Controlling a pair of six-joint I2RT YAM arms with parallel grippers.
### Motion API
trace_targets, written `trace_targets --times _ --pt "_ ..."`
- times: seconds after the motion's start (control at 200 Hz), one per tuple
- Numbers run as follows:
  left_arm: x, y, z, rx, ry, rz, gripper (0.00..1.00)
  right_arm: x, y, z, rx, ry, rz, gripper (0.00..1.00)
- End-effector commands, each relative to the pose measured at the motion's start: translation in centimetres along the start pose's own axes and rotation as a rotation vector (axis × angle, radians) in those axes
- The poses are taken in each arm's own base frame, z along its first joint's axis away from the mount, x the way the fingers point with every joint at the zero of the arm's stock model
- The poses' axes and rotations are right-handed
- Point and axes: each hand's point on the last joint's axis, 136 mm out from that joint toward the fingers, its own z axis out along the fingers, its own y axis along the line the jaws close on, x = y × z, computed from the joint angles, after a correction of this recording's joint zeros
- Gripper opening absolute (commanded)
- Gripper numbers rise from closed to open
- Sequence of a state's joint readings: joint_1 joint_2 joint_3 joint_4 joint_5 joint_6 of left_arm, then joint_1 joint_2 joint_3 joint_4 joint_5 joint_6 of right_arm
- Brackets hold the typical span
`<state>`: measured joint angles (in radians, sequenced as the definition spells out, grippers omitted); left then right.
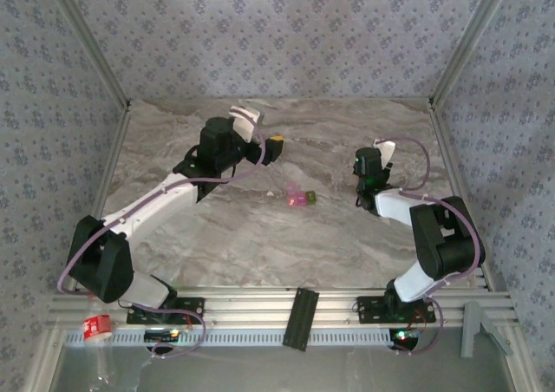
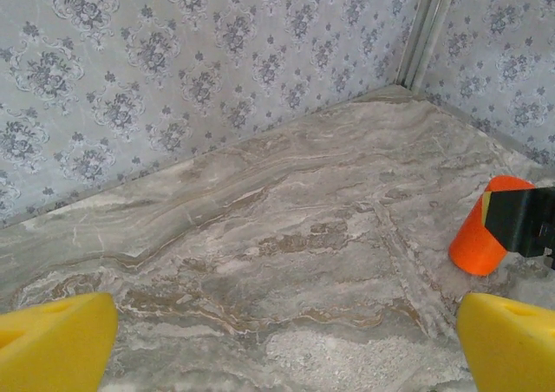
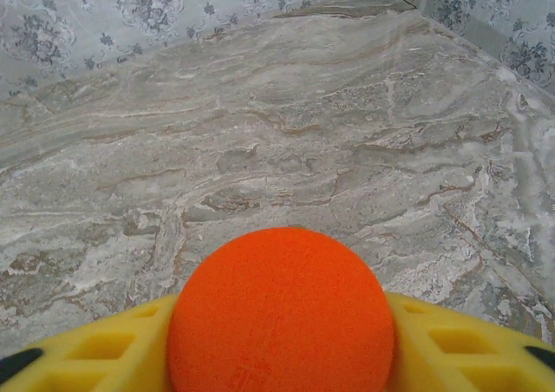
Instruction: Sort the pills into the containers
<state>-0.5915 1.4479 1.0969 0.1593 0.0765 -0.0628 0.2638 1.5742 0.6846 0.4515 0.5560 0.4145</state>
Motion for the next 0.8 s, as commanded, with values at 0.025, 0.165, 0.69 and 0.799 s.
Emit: trace_targets --times 0.025,0.165,0.69,0.799 --pt "-2.0 0.4 -1.2 -0.04 -0.059 -0.027 1.0 0.1 -0.8 -0.3 0.02 -0.003 0.023 0.68" --pt "-2.3 1.2 -1.4 -0.083 -0.07 -0.039 1.0 -1.3 0.1 -1.4 -0.038 0.001 0.023 0.81" --pt "-1.5 5.6 0.3 -0.148 -0.045 -0.22 1.0 -14.0 12.8 -12.8 -0.721 0.146 -0.014 0.83" --pt "-0.5 5.7 1.5 -0.116 0.026 -0.231 1.0 -11.4 15.2 -13.2 -0.789 0.256 -0.039 0.82"
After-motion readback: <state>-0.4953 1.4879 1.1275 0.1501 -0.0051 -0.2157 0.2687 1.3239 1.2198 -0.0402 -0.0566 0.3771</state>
